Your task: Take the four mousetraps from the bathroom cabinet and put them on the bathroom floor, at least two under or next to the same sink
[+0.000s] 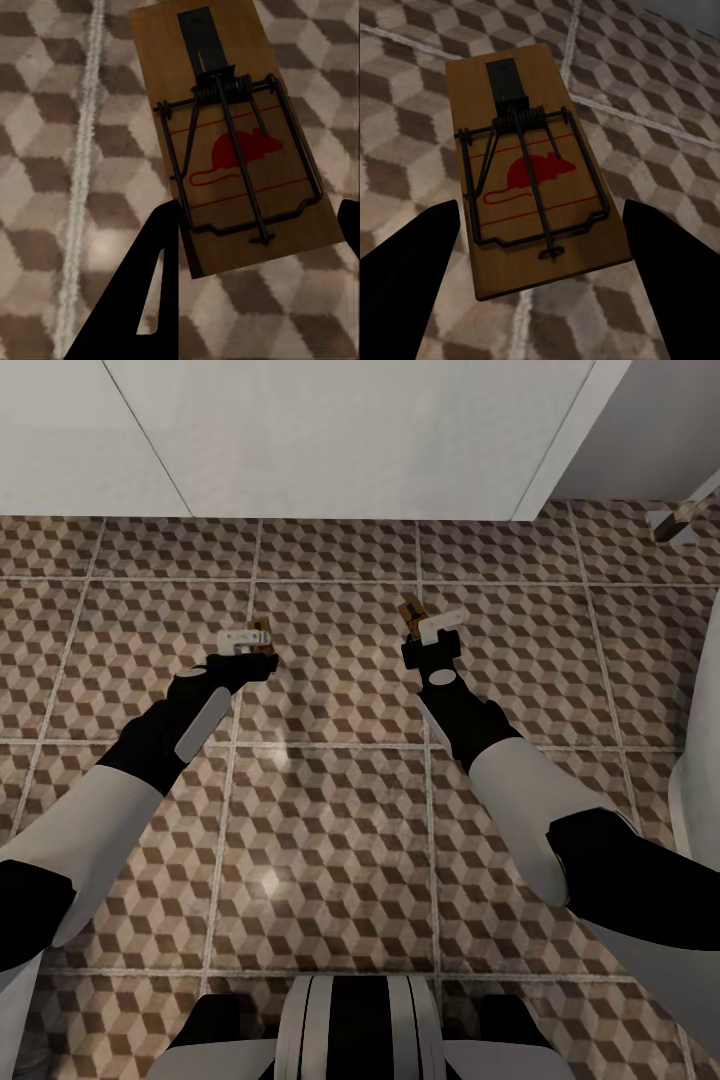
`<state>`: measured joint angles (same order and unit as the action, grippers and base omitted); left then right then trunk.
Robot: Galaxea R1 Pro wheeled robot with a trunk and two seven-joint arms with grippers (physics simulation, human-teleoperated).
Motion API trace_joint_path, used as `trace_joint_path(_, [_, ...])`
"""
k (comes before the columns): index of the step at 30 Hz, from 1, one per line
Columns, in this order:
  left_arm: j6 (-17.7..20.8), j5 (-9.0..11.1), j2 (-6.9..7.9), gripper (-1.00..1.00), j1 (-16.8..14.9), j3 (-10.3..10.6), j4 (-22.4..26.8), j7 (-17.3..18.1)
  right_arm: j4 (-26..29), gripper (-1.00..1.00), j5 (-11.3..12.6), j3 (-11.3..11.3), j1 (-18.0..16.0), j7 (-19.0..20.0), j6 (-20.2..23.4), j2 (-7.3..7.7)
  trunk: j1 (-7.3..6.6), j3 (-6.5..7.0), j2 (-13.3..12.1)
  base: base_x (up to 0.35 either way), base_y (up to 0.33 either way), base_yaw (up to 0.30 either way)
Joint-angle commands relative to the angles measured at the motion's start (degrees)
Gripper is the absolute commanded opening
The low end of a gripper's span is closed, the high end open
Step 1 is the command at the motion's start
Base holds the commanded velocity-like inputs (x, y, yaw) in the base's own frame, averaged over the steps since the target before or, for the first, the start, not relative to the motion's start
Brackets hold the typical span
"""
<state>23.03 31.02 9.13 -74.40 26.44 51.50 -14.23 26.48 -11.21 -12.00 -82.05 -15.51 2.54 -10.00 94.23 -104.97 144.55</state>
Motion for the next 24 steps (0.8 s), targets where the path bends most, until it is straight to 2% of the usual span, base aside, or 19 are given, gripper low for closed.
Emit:
trace_joint_path(1, [0.2, 0.5, 0.09, -1.00, 0.0, 0.3, 0.4, -0.5, 0.0, -1.00, -0.5, -0.2, 0.0, -0.4, 0.3, 0.00, -0.01, -0.03, 0.0, 0.000, 0.000, 0.000])
trace_joint_path(9, [0.5, 0.5, 0.10, -1.00, 0.0, 0.3, 3.8, -0.6, 0.5, -1.00, -0.5, -0.2, 0.0, -0.4, 0.3, 0.00, -0.01, -0.03, 0.0, 0.000, 0.000, 0.000])
trace_joint_path(14, [3.6, 0.5, 0.10, -1.00, 0.0, 0.3, 6.8, -0.6, 0.6, -1.00, -0.5, -0.2, 0.0, -0.4, 0.3, 0.00, 0.12, -0.03, 0.1, 0.000, 0.000, 0.000])
trace_joint_path(24, [4.0, 0.5, 0.10, -1.00, 0.0, 0.3, 7.2, -0.7, 0.7, -1.00, -0.5, -0.2, 0.0, -0.4, 0.4, 0.00, 0.38, -0.03, 0.2, 0.000, 0.000, 0.000])
